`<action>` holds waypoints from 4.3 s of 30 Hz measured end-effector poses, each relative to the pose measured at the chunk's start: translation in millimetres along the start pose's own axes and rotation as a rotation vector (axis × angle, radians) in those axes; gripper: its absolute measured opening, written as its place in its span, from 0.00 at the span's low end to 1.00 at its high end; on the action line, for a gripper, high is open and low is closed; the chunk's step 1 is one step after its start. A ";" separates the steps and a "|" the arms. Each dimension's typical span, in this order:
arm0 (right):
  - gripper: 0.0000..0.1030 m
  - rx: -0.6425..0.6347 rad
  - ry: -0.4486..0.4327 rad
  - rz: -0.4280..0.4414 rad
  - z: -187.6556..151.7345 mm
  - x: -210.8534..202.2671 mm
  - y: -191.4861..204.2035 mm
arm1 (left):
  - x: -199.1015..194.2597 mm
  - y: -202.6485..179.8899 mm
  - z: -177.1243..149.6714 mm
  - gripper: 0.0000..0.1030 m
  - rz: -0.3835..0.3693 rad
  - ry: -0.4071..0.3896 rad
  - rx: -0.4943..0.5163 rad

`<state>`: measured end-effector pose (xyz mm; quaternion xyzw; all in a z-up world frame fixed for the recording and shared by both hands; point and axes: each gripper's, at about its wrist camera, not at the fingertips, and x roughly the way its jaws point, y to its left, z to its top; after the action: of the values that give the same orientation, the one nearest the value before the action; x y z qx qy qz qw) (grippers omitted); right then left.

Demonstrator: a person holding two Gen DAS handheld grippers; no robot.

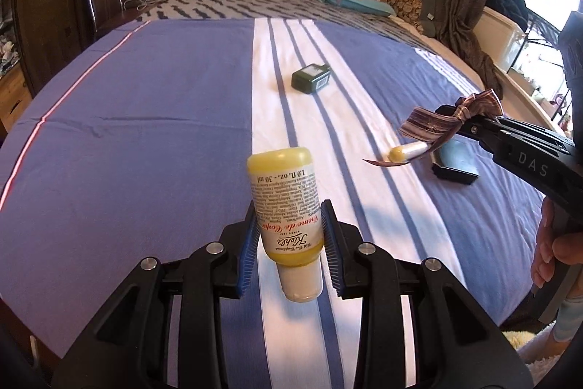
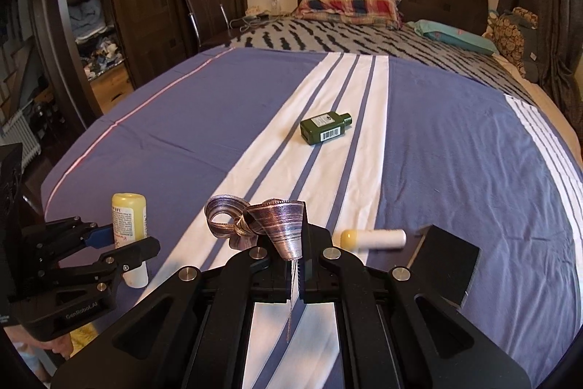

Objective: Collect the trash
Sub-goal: 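Carry the lotion bottle and ribbon bow down to the bin with both tools, then open both tools over the bin and lift back toward the bed, then grasp the green Origins bottle with the left tool while the right tool grasps the black box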

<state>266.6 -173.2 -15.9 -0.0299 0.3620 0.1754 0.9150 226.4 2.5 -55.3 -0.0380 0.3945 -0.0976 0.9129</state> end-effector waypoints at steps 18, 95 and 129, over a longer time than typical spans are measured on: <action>0.03 0.005 -0.111 -0.022 -82.7 -119.9 36.3 | -119.8 -33.6 -72.7 0.30 -0.084 -0.111 0.104; 0.53 0.275 0.520 0.036 -345.2 18.0 51.6 | 38.9 -30.8 -320.4 0.56 -0.137 0.534 0.086; 0.97 0.225 0.139 -0.090 -222.2 -86.4 25.3 | -66.5 -19.9 -190.0 0.92 -0.048 0.156 0.117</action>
<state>54.6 -215.8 -119.6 0.0447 0.4401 0.0901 0.8923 40.7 -1.6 -135.3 0.0134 0.4572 -0.1450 0.8773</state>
